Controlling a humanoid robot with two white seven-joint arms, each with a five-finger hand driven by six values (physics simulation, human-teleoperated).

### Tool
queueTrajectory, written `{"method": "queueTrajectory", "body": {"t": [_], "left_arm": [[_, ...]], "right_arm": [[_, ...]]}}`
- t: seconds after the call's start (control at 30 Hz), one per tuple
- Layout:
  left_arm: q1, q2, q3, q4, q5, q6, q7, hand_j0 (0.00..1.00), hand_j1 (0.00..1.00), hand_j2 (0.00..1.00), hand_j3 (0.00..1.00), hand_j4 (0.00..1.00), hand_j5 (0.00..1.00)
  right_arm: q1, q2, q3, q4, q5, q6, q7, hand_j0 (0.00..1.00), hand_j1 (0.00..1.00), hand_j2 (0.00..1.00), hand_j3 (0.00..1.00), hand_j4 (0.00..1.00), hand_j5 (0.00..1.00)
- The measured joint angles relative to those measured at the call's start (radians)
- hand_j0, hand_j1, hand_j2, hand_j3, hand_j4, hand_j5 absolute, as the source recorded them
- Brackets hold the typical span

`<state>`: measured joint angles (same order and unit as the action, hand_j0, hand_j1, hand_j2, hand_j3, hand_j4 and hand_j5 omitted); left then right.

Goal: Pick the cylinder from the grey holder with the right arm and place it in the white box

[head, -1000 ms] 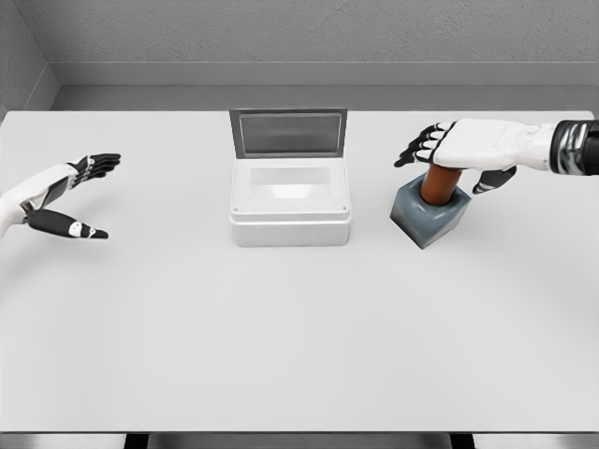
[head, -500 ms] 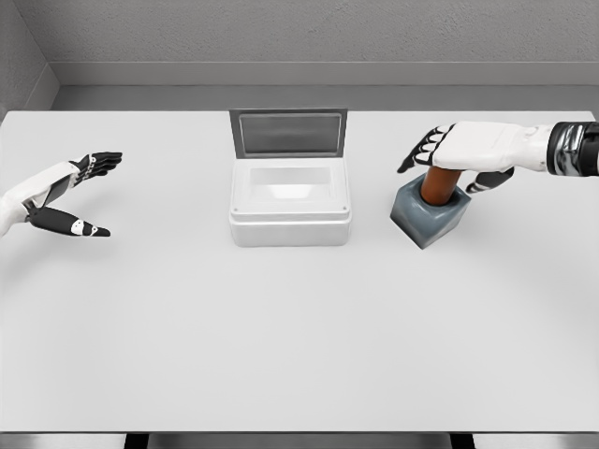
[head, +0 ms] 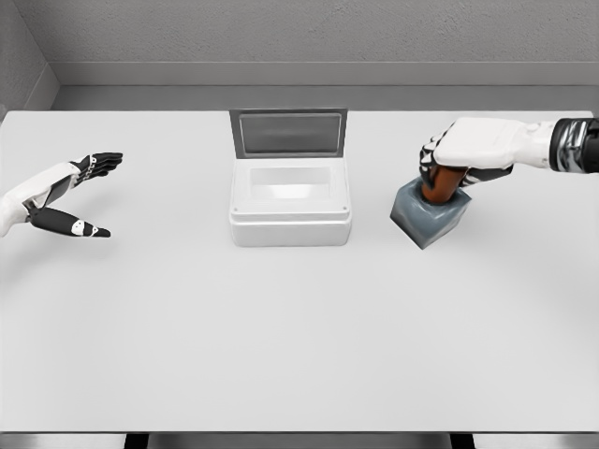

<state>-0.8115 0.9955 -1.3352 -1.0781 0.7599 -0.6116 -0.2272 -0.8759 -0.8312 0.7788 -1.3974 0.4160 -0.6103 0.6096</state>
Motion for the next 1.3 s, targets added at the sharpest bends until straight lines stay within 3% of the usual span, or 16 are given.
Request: {"method": "queueTrajectory", "body": {"t": [0.3,0.53,0.73,1.07,1.3], "left_arm": [[0.0,0.0,0.001,0.0,0.0,0.0,0.0,1.0,1.0,1.0,1.0,1.0,1.0],[-0.002,0.001,0.001,0.0,0.0,0.0,0.0,1.0,1.0,1.0,1.0,1.0,1.0],[-0.002,0.001,0.001,0.001,0.001,0.0,0.0,1.0,1.0,1.0,1.0,1.0,1.0],[-0.002,0.002,0.001,0.001,0.0,0.0,0.0,1.0,1.0,1.0,1.0,1.0,1.0],[-0.002,0.002,0.001,0.001,0.0,0.0,0.0,1.0,1.0,1.0,1.0,1.0,1.0]], "right_arm": [[-0.06,0.008,-0.019,-0.006,-0.007,-0.004,-0.001,0.18,0.18,0.18,0.18,0.18,0.18],[-0.109,0.106,-0.018,-0.044,-0.01,-0.004,-0.001,0.18,0.18,0.18,0.18,0.18,0.18],[-0.121,0.191,0.021,-0.054,-0.01,-0.004,-0.001,0.19,0.19,0.19,0.19,0.19,0.19],[-0.121,0.23,0.064,-0.068,-0.006,0.001,-0.003,0.2,0.2,0.2,0.2,0.2,0.2],[-0.127,0.25,0.087,-0.023,0.001,0.007,-0.002,0.2,0.2,0.2,0.2,0.2,0.2]]}}
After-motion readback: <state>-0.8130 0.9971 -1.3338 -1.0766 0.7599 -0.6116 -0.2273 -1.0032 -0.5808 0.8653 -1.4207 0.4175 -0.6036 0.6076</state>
